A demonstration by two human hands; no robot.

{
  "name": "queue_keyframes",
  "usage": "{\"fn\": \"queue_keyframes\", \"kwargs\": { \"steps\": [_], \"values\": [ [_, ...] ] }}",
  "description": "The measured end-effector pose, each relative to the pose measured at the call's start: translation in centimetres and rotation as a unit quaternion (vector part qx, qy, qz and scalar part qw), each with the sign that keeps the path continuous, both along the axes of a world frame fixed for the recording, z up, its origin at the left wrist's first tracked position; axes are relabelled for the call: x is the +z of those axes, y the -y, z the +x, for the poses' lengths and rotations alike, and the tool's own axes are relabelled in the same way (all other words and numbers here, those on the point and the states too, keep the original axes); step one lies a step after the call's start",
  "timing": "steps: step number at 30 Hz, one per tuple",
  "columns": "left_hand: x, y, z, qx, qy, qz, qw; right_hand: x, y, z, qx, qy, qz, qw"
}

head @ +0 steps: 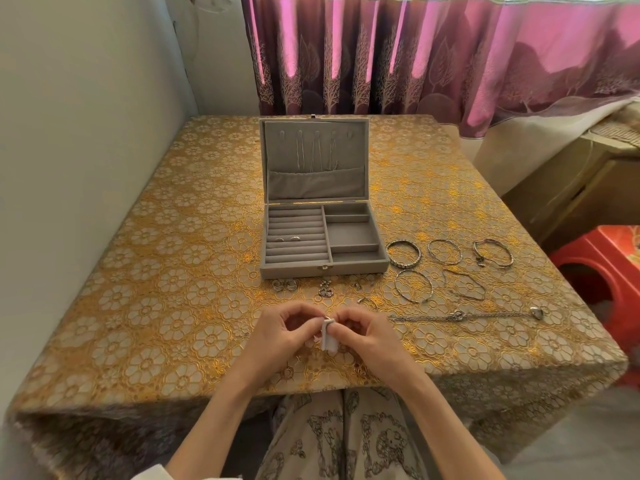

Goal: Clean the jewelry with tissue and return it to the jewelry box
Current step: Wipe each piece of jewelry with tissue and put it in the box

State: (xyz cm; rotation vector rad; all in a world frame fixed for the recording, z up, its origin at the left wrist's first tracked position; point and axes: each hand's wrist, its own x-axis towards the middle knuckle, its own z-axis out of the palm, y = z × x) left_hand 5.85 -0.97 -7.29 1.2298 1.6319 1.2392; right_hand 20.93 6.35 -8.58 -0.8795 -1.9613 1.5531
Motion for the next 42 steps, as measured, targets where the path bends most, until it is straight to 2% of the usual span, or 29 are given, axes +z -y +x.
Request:
{"fn": "queue_keyframes", "kwargs": {
  "steps": [6, 14, 18, 22, 26, 32, 36, 42],
  "values": [
    [-0.37, 0.03, -0.1, -0.026, -0.081, 0.038, 0.996, 0.87, -0.09, 0.28, 0.033, 0.031, -0.003, 0.999],
    [0.0, 0.0, 0.27, 0.035, 0.004, -0.011, 0.999, 0.29, 0.18, -0.2, -0.003, -0.006, -0.024, 1.0],
    [0.15, -0.13, -0.22, -0.002, 0.012, -0.035, 0.999, 0.46, 0.34, -0.15, -0.008, -0.007, -0.012, 1.0],
    [0.34, -0.09, -0.04, -0.038, -0.016, -0.019, 0.999, 0.62, 0.31, -0.13, 0.0, 0.019, 0.025, 1.0],
    [0.2, -0.07, -0.11, -0.026, -0.027, -0.017, 0.999, 0.62, 0.42, -0.19, -0.008, 0.025, 0.029, 0.999],
    [-0.01, 0.02, -0.07, 0.007, 0.025, -0.016, 1.0, 0.47, 0.74, -0.52, -0.03, 0.013, 0.011, 0.999],
    [-0.03, 0.05, -0.22, 0.039, 0.096, 0.004, 0.995, 0.27, 0.84, -0.5, -0.023, 0.004, -0.009, 1.0],
    [-0.25, -0.01, 0.13, 0.051, 0.069, 0.024, 0.996, 0.62, 0.85, -0.44, -0.051, -0.034, -0.028, 0.998]
  ]
}}
